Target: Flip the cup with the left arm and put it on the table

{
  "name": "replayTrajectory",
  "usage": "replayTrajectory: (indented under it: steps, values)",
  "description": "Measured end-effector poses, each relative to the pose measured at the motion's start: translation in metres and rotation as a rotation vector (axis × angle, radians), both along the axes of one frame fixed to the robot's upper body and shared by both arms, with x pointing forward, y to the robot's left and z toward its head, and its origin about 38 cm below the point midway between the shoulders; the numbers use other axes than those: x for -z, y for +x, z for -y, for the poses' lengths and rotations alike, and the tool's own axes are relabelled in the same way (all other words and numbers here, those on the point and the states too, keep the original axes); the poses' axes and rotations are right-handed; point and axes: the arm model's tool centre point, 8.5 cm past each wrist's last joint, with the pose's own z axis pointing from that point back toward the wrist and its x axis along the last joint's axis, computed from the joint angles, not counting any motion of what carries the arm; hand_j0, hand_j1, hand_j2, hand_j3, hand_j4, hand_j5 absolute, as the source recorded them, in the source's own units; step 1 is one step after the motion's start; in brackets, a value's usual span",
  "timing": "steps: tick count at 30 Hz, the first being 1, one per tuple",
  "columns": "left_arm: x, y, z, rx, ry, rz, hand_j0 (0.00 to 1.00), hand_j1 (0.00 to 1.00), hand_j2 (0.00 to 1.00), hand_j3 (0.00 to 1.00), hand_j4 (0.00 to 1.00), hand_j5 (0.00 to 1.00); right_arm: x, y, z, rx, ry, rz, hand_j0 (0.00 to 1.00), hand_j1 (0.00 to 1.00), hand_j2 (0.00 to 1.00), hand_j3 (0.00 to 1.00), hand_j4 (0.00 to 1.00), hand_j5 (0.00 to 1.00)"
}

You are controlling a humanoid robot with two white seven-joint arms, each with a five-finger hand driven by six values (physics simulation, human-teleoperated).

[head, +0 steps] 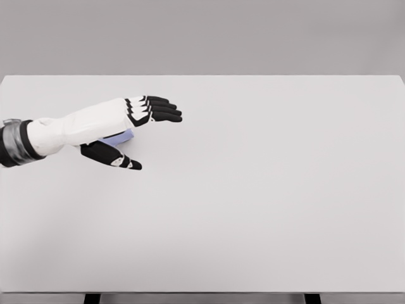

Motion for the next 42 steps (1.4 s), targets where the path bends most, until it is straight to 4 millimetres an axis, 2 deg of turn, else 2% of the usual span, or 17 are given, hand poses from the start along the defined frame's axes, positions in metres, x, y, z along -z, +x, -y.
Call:
replayTrajectory:
  steps: [4,9,10,12,14,18,22,26,30,33,35,39,42]
  values:
    - [0.001,-0.001,-0.001,0.0,0.001,-0.003,1.0,1.0,1.0,1.0,1.0,1.0,0.0,-0.001,0.0,0.0,-0.001,-0.002,1.0,1.0,1.0,1.0,1.0,1.0]
    - [-0.011,0.007,-0.012,-0.069,0.014,-0.003,1.0,1.0,1.0,1.0,1.0,1.0,0.0,-0.001,0.0,-0.001,-0.001,-0.005,1.0,1.0,1.0,1.0,1.0,1.0]
    - [-0.014,0.013,-0.018,-0.12,0.016,-0.02,1.0,1.0,1.0,1.0,1.0,1.0,0.0,-0.001,0.0,-0.001,-0.001,-0.005,1.0,1.0,1.0,1.0,1.0,1.0]
    - [-0.038,0.033,-0.034,-0.246,0.002,-0.032,1.0,1.0,1.0,1.0,1.0,1.0,0.0,-0.002,0.0,-0.001,-0.001,-0.005,1.0,1.0,1.0,1.0,1.0,1.0]
    - [-0.053,0.043,-0.05,-0.351,-0.019,-0.052,1.0,1.0,1.0,1.0,1.0,1.0,0.0,-0.002,0.0,-0.001,-0.001,-0.006,1.0,1.0,1.0,1.0,1.0,1.0]
    - [-0.072,0.028,-0.088,-0.413,0.099,0.018,1.0,1.0,1.0,1.0,1.0,1.0,0.0,-0.002,0.0,-0.001,-0.001,-0.006,1.0,1.0,1.0,1.0,1.0,1.0]
    - [-0.083,0.016,-0.112,-0.438,0.219,0.045,1.0,1.0,1.0,1.0,1.0,1.0,0.0,-0.002,0.0,-0.001,-0.001,-0.006,1.0,1.0,1.0,1.0,1.0,1.0]
    - [-0.09,0.019,-0.131,-0.528,0.192,-0.051,1.0,1.0,1.0,1.0,1.0,1.0,0.0,-0.002,0.0,-0.001,-0.001,-0.006,1.0,1.0,1.0,1.0,1.0,1.0]
    - [-0.086,0.022,-0.15,-0.631,0.119,-0.231,1.0,1.0,1.0,1.0,1.0,1.0,0.0,-0.002,0.0,-0.001,-0.001,-0.006,1.0,1.0,1.0,1.0,1.0,1.0]
    - [-0.075,0.022,-0.15,-0.675,0.105,-0.347,1.0,1.0,1.0,1.0,1.0,1.0,0.0,-0.002,0.0,-0.001,-0.001,-0.006,1.0,1.0,1.0,1.0,1.0,1.0]
    - [-0.056,0.025,-0.138,-0.65,0.081,-0.422,1.0,1.0,1.0,1.0,1.0,1.0,0.0,-0.002,0.0,-0.001,-0.001,-0.006,1.0,1.0,1.0,1.0,1.0,1.0]
    - [-0.012,0.033,-0.094,-0.566,0.011,-0.556,1.0,1.0,1.0,1.0,1.0,1.0,0.0,-0.002,0.0,-0.001,-0.001,-0.006,1.0,1.0,1.0,1.0,1.0,1.0]
    - [0.009,0.039,-0.078,-0.606,-0.006,-0.587,1.0,1.0,1.0,1.0,1.0,1.0,0.0,-0.002,0.0,-0.001,-0.001,-0.006,1.0,1.0,1.0,1.0,1.0,1.0]
